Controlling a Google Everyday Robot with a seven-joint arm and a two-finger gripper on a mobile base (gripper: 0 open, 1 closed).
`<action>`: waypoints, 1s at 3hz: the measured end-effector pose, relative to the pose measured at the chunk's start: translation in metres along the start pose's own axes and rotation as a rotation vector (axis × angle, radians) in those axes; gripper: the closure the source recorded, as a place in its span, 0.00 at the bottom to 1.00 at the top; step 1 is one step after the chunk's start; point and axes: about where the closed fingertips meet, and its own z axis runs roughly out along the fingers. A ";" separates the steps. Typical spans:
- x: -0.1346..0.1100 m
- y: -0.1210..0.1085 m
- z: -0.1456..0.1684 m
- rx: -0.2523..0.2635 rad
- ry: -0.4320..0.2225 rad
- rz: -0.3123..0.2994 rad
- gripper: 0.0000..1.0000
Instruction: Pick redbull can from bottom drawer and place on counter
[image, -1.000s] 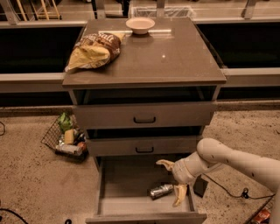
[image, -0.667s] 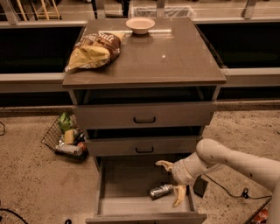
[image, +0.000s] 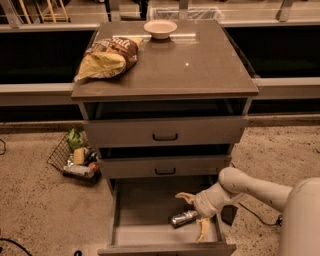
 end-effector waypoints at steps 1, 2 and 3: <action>0.024 0.004 0.024 -0.025 -0.019 0.010 0.00; 0.056 0.003 0.039 -0.022 -0.025 0.036 0.00; 0.099 -0.001 0.042 0.008 -0.039 0.101 0.00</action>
Offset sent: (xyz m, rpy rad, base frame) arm 0.0194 -0.0268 -0.1047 0.0060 0.0591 -0.0416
